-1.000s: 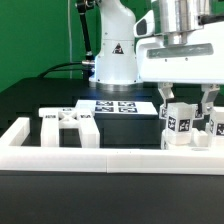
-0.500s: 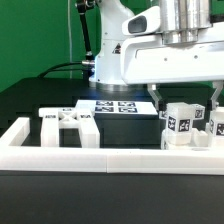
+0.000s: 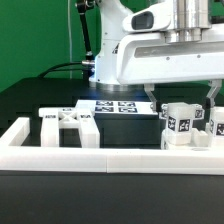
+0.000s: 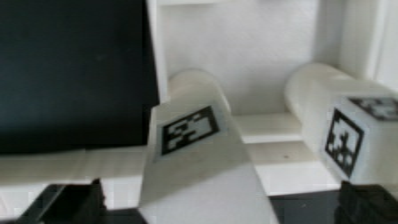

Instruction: Assemble chair

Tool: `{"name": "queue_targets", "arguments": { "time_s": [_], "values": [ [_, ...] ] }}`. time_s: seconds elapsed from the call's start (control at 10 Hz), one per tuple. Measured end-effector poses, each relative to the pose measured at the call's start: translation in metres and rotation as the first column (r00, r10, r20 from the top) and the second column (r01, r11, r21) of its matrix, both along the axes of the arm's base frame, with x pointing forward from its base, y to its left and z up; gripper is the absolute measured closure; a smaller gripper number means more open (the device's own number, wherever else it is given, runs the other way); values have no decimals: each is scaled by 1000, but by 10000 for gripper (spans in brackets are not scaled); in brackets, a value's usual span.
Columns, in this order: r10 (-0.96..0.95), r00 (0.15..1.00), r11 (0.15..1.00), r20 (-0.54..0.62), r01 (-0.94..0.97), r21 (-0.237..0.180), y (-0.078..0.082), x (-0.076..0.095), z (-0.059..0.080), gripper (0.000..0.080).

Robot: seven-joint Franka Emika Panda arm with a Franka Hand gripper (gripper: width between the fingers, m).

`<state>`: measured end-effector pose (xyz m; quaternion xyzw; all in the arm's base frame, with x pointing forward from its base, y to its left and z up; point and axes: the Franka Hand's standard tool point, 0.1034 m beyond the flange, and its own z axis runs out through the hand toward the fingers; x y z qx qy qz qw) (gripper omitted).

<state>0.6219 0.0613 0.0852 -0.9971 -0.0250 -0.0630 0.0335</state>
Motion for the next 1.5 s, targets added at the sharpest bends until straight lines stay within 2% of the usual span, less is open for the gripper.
{"name": "queue_targets", "arguments": {
  "time_s": [0.2,0.5,0.7,0.9,1.2,1.5],
  "values": [
    [178,984,983,11,-177,-43,-3,0,-1,151],
    [217,976,975,10,-216,-48,-4,0,-1,177],
    [198,980,979,10,-198,-45,-4,0,-1,515],
    [182,983,983,10,-181,-42,-3,0,-1,512],
    [-124,992,992,1,124,20,-6,0,-2,512],
    [-424,905,903,-29,425,60,-8,0,-2,511]
  ]
}}
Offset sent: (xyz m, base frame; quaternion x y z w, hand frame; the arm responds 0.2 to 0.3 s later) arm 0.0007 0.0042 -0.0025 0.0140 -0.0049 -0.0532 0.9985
